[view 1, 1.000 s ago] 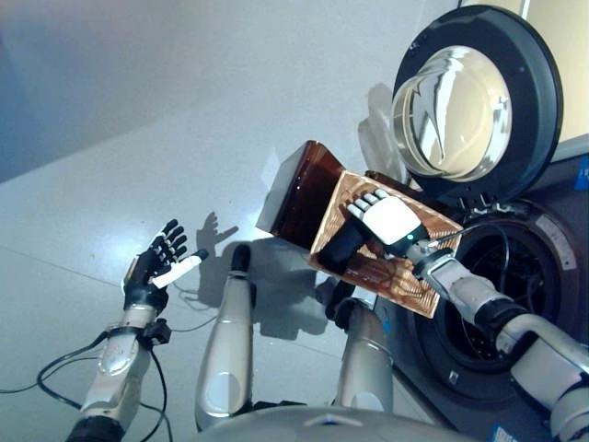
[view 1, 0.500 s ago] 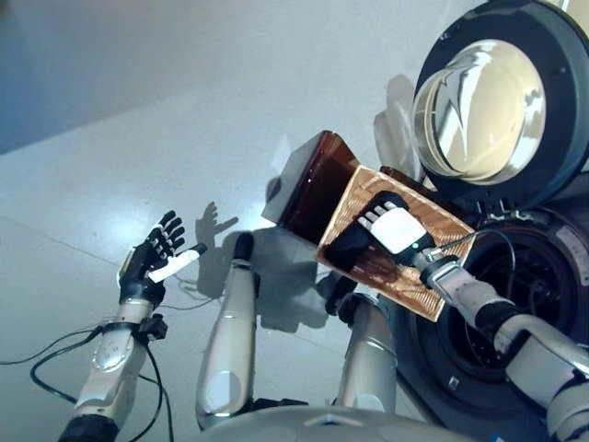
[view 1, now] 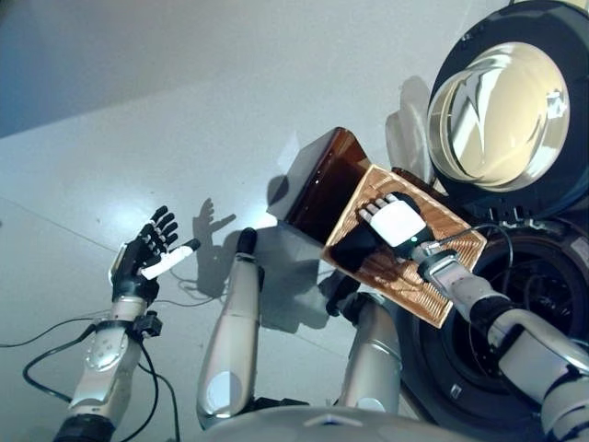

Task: Pick up the clothes and place them into the washing machine

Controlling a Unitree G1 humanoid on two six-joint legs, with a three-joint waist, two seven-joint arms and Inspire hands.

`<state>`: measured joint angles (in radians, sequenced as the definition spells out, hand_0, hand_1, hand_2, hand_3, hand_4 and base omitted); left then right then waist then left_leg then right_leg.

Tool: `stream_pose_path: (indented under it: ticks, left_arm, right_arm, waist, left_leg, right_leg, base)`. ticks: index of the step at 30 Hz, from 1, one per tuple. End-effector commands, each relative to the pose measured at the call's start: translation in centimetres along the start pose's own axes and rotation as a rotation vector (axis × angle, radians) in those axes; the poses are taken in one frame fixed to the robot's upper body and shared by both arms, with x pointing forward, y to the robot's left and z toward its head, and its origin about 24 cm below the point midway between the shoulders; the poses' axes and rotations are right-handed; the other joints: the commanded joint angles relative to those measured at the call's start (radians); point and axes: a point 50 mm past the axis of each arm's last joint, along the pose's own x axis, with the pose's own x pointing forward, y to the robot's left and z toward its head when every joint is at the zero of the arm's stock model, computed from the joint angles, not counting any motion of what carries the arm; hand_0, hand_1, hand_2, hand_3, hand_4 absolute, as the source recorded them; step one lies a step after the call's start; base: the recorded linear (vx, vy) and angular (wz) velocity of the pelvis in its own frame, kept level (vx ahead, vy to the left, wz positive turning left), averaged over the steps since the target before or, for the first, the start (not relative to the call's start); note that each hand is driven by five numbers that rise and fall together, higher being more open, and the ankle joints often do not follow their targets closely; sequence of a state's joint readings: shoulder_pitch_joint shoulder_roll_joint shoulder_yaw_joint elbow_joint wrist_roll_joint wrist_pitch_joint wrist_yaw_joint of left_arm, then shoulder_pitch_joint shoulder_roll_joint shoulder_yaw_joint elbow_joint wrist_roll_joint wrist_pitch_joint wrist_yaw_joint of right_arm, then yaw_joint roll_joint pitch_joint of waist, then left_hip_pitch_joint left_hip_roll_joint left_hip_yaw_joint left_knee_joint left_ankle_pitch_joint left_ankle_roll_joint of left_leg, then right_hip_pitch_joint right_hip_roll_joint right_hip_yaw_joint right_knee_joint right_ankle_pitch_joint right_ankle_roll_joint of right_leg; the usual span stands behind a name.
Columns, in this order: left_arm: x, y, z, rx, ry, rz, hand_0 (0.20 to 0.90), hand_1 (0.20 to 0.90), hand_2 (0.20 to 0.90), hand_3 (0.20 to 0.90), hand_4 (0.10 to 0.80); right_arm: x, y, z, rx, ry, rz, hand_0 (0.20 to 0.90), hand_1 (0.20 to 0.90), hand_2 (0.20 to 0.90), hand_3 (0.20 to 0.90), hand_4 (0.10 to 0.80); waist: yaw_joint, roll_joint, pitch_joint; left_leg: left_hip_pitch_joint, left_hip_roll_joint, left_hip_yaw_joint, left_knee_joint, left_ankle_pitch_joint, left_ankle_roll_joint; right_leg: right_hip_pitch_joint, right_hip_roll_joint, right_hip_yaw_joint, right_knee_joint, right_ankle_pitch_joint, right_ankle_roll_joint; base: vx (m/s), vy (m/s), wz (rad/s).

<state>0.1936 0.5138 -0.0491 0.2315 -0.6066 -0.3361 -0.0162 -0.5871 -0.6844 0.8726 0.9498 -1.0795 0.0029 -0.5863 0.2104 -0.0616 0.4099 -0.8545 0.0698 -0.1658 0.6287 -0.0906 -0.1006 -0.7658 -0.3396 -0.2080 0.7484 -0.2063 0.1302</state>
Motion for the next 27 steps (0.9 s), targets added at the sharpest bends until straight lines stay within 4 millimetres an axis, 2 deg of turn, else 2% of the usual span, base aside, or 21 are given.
stream_pose_path:
  ticks: [1, 2, 3, 4, 5, 6, 7, 8, 9, 15, 21, 27]
  left_arm:
    - [-0.3, 0.7, 3.6, 0.02, -0.181, 0.001, 0.9, 0.9, 0.9, 0.9, 0.8]
    - [-0.3, 0.7, 3.5, 0.017, -0.181, 0.003, 0.9, 0.9, 0.9, 0.9, 0.8]
    - [-0.3, 0.7, 3.6, 0.015, -0.184, 0.005, 0.9, 0.9, 0.9, 0.9, 0.8]
    - [-0.3, 0.7, 3.6, 0.009, -0.186, 0.009, 0.9, 0.9, 0.9, 0.9, 0.8]
    - [-0.4, 0.7, 3.5, 0.005, -0.182, 0.012, 0.9, 0.9, 0.9, 0.9, 0.8]
    - [-0.5, 0.7, 3.4, 0.003, -0.181, 0.015, 0.9, 0.9, 0.9, 0.9, 0.8]
    - [-0.5, 0.8, 3.3, -0.001, -0.174, 0.021, 0.9, 0.9, 0.9, 0.9, 0.8]
    - [-0.6, 0.8, 3.3, -0.001, -0.173, 0.021, 0.9, 0.9, 0.9, 0.9, 0.8]
    - [-0.7, 0.9, 3.2, -0.004, -0.172, 0.025, 0.9, 0.9, 0.9, 0.9, 0.8]
    - [-0.7, 0.8, 3.1, -0.016, -0.174, 0.03, 0.9, 0.9, 0.9, 0.9, 0.8]
    - [-0.7, 0.7, 3.6, -0.023, -0.201, 0.037, 0.9, 0.9, 0.9, 0.9, 0.8]
    - [-0.7, 0.8, 3.4, -0.016, -0.191, 0.041, 0.9, 0.9, 0.9, 0.9, 0.8]
  right_arm:
    - [-0.2, -0.4, -1.9, -0.009, 0.092, -0.042, 0.9, 0.9, 0.9, 0.9, 0.8]
    - [-0.1, -0.2, -1.7, -0.008, 0.095, -0.033, 0.9, 0.9, 0.9, 0.9, 0.8]
    - [0.0, -0.2, -1.6, -0.009, 0.092, -0.029, 0.9, 0.9, 0.9, 0.9, 0.8]
    - [0.1, -0.2, -1.5, -0.012, 0.092, -0.022, 0.9, 0.9, 0.9, 0.9, 0.8]
    - [0.0, 0.0, -1.4, -0.017, 0.093, -0.011, 0.9, 0.9, 0.9, 0.9, 0.8]
    - [0.0, 0.2, -1.4, -0.022, 0.096, 0.004, 0.9, 0.9, 0.9, 0.9, 0.8]
    - [-0.1, 0.5, -1.5, -0.031, 0.107, 0.029, 0.785, 0.785, 0.785, 0.785, 0.718]
    - [-0.2, 0.7, -1.6, -0.039, 0.112, 0.042, 0.37, 0.37, 0.37, 0.37, 0.422]
    - [-0.3, 0.8, -1.7, -0.042, 0.122, 0.05, 0.2, 0.2, 0.2, 0.2, 0.3]
    - [-0.7, 1.5, -2.5, -0.019, 0.226, 0.082, 0.2, 0.2, 0.2, 0.2, 0.3]
    - [-0.4, 0.9, -3.5, -0.015, 0.285, 0.048, 0.2, 0.2, 0.2, 0.2, 0.3]
    - [-0.4, 0.7, -3.6, -0.013, 0.291, 0.036, 0.2, 0.2, 0.2, 0.2, 0.3]
  waist:
    - [0.013, -0.004, -0.056]
    - [0.017, -0.004, -0.056]
    - [0.017, -0.008, -0.063]
    - [0.021, -0.006, -0.06]
    - [0.021, -0.006, -0.064]
    - [0.022, -0.004, -0.063]
    - [0.024, -0.003, -0.064]
    - [0.022, -0.003, -0.064]
    - [0.021, -0.002, -0.064]
    - [0.019, 0.008, -0.062]
    - [0.021, 0.02, -0.055]
    - [0.02, 0.022, -0.063]
  left_leg:
    - [-0.062, 0.009, -0.003, 0.017, 0.023, -0.01]
    - [-0.076, 0.006, -0.008, 0.043, 0.013, -0.009]
    - [-0.078, 0.011, -0.009, 0.064, -0.028, -0.012]
    - [-0.093, 0.008, -0.01, 0.063, 0.002, -0.01]
    - [-0.089, 0.013, -0.011, 0.081, -0.039, -0.012]
    - [-0.093, 0.012, -0.011, 0.088, -0.042, -0.012]
    - [-0.095, 0.01, -0.011, 0.091, -0.044, -0.012]
    - [-0.098, 0.01, -0.01, 0.098, -0.046, -0.012]
    - [-0.101, 0.011, -0.007, 0.103, -0.048, -0.012]
    - [-0.11, 0.009, -0.009, 0.122, -0.057, -0.01]
    - [-0.13, 0.004, -0.018, 0.19, -0.083, -0.005]
    - [-0.127, 0.008, -0.018, 0.191, -0.085, -0.005]
  right_leg:
    - [-0.027, -0.015, 0.069, -0.035, 0.11, 0.045]
    - [-0.041, -0.016, 0.069, -0.009, 0.095, 0.039]
    - [-0.042, -0.016, 0.072, 0.013, 0.058, 0.046]
    - [-0.058, -0.018, 0.07, 0.009, 0.084, 0.037]
    - [-0.055, -0.019, 0.075, 0.031, 0.045, 0.044]
    - [-0.061, -0.02, 0.078, 0.038, 0.041, 0.042]
    - [-0.065, -0.021, 0.078, 0.045, 0.038, 0.041]
    - [-0.072, -0.022, 0.081, 0.055, 0.035, 0.041]
    - [-0.075, -0.023, 0.083, 0.06, 0.033, 0.04]
    - [-0.095, -0.024, 0.097, 0.087, 0.018, 0.034]
    - [-0.124, -0.028, 0.112, 0.161, -0.024, 0.023]
    - [-0.123, -0.032, 0.108, 0.168, -0.026, 0.024]
  base:
    - [0.009, -0.001, 0.09]
    - [0.012, -0.002, 0.13]
    - [0.014, 0.0, 0.15]
    - [0.109, -0.022, 0.09]
    - [0.0, 0.0, 0.0]
    - [0.107, -0.022, -0.02]
    - [0.0, 0.0, 0.0]
    - [0.0, 0.0, 0.0]
    - [0.008, 0.006, 0.04]
    - [0.002, 0.001, 0.01]
    - [-0.003, -0.002, -0.03]
    - [0.001, -0.002, 0.01]
